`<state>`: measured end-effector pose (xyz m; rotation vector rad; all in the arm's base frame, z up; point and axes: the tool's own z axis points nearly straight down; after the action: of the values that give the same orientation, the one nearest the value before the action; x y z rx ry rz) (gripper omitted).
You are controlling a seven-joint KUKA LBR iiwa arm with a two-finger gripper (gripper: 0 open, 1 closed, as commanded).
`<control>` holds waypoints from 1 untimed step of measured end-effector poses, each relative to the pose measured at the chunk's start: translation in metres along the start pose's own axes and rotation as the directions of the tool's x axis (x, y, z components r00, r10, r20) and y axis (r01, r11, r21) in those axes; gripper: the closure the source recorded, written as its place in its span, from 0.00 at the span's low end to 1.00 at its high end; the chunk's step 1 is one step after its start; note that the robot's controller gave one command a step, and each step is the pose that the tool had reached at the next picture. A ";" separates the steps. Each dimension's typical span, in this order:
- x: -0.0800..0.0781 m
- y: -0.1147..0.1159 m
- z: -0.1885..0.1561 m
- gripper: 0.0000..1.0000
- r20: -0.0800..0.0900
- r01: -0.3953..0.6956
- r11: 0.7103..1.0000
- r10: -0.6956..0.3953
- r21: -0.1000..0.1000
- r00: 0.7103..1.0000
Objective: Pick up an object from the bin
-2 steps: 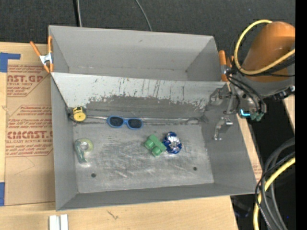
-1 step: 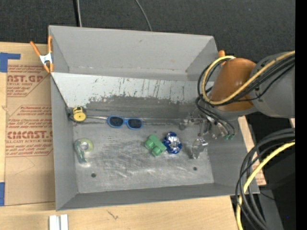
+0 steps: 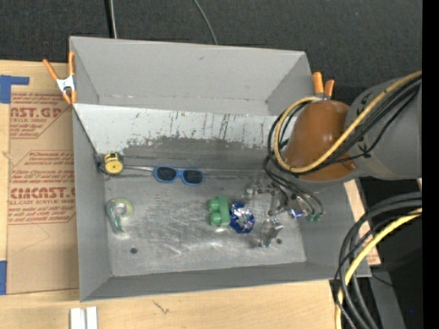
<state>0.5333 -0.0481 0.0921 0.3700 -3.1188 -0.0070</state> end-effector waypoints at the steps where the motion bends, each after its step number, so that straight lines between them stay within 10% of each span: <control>1: -0.020 0.024 0.016 0.00 0.005 -0.042 0.999 0.042 0.005 0.999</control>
Offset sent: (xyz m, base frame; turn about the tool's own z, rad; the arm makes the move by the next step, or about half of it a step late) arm 0.0124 0.0260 -0.0163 0.0434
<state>0.5473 -0.0205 0.0761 0.3047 -3.1317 0.0004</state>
